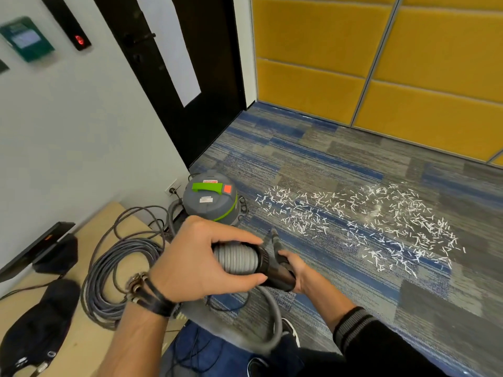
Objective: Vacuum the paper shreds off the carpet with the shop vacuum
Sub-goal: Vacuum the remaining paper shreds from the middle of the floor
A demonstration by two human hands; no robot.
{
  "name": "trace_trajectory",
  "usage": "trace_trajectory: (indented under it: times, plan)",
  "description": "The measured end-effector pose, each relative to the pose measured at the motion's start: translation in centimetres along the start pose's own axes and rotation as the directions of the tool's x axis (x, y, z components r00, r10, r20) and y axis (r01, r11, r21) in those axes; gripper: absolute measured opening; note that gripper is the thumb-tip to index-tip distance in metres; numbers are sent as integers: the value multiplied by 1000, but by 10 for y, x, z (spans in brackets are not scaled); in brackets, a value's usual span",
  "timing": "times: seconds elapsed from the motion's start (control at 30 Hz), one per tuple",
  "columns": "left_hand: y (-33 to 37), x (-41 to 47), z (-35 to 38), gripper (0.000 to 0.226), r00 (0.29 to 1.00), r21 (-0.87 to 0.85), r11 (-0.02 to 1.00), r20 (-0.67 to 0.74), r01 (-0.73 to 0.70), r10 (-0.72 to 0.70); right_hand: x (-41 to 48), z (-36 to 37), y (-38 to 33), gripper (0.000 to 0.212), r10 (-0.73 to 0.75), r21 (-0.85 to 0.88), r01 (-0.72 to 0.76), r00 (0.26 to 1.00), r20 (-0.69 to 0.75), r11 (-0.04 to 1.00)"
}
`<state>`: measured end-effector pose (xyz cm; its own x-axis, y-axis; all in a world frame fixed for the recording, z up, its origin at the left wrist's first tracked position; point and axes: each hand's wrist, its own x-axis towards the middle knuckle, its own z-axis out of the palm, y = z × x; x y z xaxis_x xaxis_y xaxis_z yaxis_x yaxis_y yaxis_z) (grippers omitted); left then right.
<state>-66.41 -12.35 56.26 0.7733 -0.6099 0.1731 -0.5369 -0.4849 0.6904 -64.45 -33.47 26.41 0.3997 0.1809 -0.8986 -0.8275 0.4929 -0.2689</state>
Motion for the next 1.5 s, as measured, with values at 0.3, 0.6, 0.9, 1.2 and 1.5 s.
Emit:
trace_trajectory:
  times: [0.3,0.6,0.9,1.2,1.5]
  plan:
    - [-14,-29,30,42,998,-77,996,-47,-34,30,-13,-40,7,29,-78,-65,68,982,-172,996]
    - [-46,-28,29,44,998,-74,996,-24,51,-52,-7,2,-11,29,-80,-98,66,985,-151,993]
    - [-40,13,47,43,989,-174,980,131,94,-71,-24,-66,-16,32,-29,13,34,966,-258,999]
    - [-32,24,20,38,998,-93,995,66,24,-18,-6,-4,-33,32,-51,-53,45,990,-131,998]
    - [-34,34,19,40,993,-216,975,117,46,-21,-23,-45,-20,34,-15,113,36,983,-184,993]
